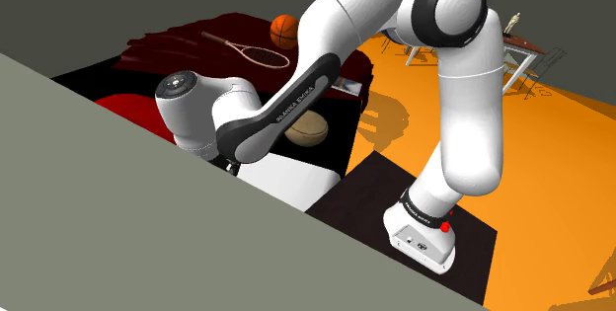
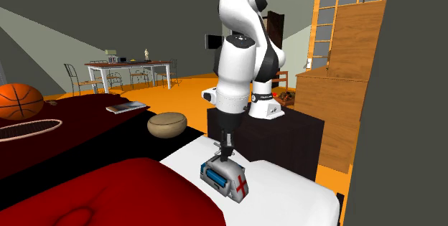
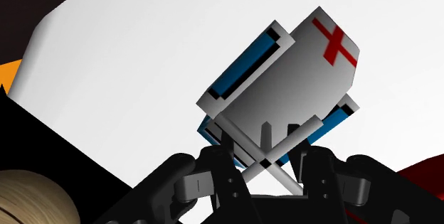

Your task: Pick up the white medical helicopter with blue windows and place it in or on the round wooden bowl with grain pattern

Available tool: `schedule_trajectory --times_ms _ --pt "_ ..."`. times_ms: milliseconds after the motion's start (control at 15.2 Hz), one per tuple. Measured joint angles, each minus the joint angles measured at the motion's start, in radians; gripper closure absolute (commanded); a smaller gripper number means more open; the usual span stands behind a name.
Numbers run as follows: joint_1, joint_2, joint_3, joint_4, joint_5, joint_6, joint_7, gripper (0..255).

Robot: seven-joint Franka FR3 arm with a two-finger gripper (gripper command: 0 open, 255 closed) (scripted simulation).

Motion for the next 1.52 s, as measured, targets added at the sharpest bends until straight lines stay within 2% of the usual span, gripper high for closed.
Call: schedule_trajectory --times_ms 1518 --pt "-0.059 -0.183 0.085 0.042 0.147 -0.181 -0.113 255"
